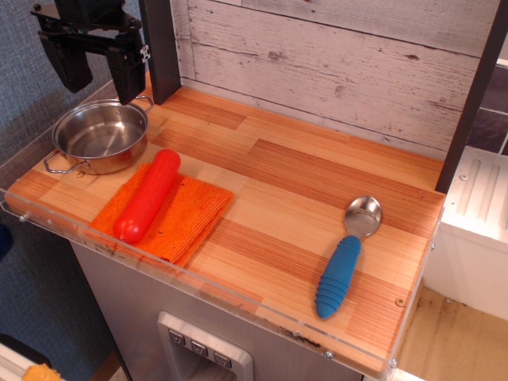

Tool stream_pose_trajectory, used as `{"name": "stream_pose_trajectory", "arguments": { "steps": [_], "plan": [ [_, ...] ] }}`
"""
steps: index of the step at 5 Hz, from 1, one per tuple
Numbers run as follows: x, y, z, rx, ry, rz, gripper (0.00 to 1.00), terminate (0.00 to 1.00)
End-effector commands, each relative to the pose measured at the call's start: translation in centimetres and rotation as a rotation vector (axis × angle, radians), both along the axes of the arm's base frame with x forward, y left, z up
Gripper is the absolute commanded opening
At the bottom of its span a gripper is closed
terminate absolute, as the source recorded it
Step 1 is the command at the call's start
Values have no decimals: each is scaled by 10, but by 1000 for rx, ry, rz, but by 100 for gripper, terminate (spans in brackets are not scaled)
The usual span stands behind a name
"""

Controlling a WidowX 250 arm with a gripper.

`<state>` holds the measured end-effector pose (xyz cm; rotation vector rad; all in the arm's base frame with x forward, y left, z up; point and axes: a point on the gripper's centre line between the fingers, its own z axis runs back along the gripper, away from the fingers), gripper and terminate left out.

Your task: Pick up the sausage and place it on the left of the blue spoon

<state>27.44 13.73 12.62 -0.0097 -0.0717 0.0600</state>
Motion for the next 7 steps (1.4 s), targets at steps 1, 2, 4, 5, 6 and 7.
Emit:
{"name": "stream_pose_trajectory", "arguments": {
  "steps": [1,2,4,5,6,7],
  "plan": [
    [0,0,0,0,0,0,100,0],
    [-11,-18,-10,23,-33,-5,100,0],
    [-24,-39,-51,98,-26,18,100,0],
    [-21,-35,-73,123,-8,29,100,0],
    [-20,-26,-89,135,17,42,100,0],
    [-18,-28,-99,119,34,18,100,0]
  ]
}}
